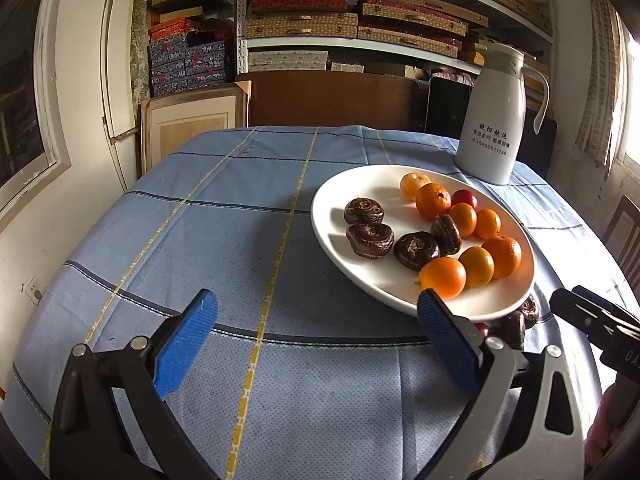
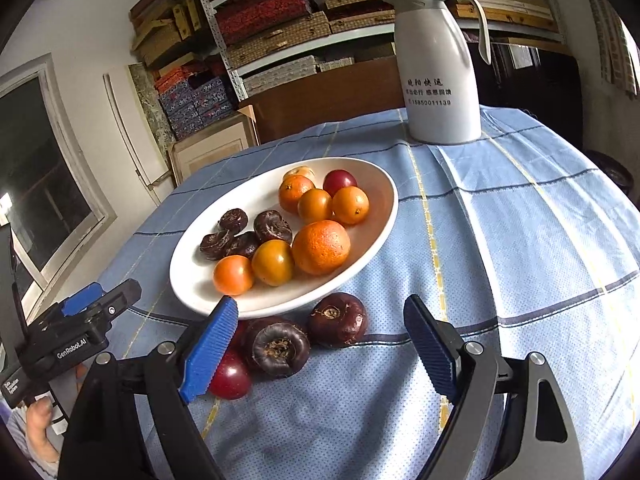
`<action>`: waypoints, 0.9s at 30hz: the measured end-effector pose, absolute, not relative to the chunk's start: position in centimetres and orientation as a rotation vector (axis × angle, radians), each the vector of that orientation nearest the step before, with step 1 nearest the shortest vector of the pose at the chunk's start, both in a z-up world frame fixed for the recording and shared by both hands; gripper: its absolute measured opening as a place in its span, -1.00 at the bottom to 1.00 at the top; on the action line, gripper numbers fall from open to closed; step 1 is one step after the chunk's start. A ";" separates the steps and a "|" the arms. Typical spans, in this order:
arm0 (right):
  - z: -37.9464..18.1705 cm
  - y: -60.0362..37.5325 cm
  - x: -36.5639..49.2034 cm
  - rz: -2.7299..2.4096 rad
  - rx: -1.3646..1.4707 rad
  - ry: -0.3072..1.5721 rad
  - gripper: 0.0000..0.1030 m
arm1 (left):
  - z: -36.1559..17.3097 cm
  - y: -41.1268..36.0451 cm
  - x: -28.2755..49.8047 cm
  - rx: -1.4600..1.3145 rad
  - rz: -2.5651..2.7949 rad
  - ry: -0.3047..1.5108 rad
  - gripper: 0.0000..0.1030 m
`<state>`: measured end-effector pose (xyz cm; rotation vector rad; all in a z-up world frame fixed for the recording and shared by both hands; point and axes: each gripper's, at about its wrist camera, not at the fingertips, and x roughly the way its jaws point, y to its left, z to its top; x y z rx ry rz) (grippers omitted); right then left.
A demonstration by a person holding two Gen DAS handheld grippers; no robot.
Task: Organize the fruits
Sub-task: 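Withdraw both tools from the plate toward the fruit on the cloth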
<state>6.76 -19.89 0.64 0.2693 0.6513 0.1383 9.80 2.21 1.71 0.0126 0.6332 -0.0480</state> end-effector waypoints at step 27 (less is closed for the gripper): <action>-0.1 -20.4 7.1 0.124 0.295 0.692 0.67 | 1.2 0.8 9.9 0.083 -0.063 0.650 0.90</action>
